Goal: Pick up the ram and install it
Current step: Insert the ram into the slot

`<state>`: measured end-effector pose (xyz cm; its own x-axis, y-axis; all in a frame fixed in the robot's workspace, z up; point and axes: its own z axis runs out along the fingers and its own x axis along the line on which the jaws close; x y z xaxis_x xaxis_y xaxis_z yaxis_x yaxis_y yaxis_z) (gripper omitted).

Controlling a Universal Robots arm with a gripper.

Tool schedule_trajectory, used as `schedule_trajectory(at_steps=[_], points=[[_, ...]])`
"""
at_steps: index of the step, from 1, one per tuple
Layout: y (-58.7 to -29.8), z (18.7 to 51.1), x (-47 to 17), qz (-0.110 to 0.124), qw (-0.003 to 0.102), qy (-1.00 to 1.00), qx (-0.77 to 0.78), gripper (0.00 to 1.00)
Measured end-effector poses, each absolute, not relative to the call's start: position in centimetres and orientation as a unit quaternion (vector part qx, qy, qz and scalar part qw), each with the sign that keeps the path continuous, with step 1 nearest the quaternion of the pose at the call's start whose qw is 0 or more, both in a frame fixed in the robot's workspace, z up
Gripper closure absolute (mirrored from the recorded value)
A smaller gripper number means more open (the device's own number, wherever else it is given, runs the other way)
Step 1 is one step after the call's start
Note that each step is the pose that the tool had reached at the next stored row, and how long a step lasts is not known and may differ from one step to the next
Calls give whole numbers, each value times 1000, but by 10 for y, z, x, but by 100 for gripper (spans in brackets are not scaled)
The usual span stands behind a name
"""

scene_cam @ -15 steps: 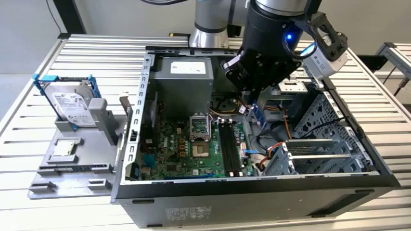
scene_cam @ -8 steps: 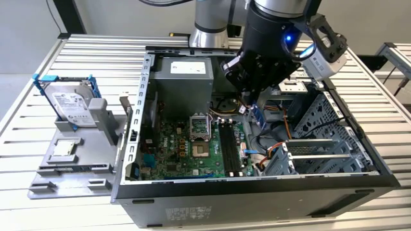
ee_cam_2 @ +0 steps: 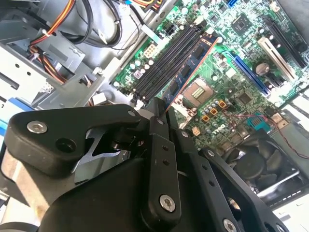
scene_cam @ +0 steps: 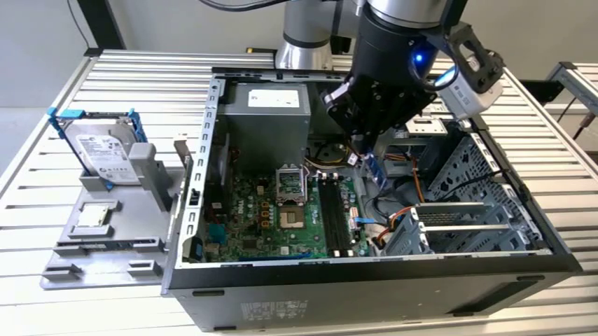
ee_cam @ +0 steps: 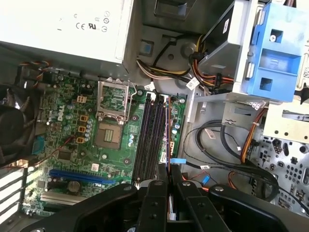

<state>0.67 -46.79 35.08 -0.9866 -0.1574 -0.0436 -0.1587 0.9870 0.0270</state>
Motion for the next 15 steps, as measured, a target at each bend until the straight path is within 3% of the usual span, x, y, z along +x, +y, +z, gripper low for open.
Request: schedule_trajectory(at_steps=[15], points=[[-468, 350, 7, 15, 21, 997, -78, 100]])
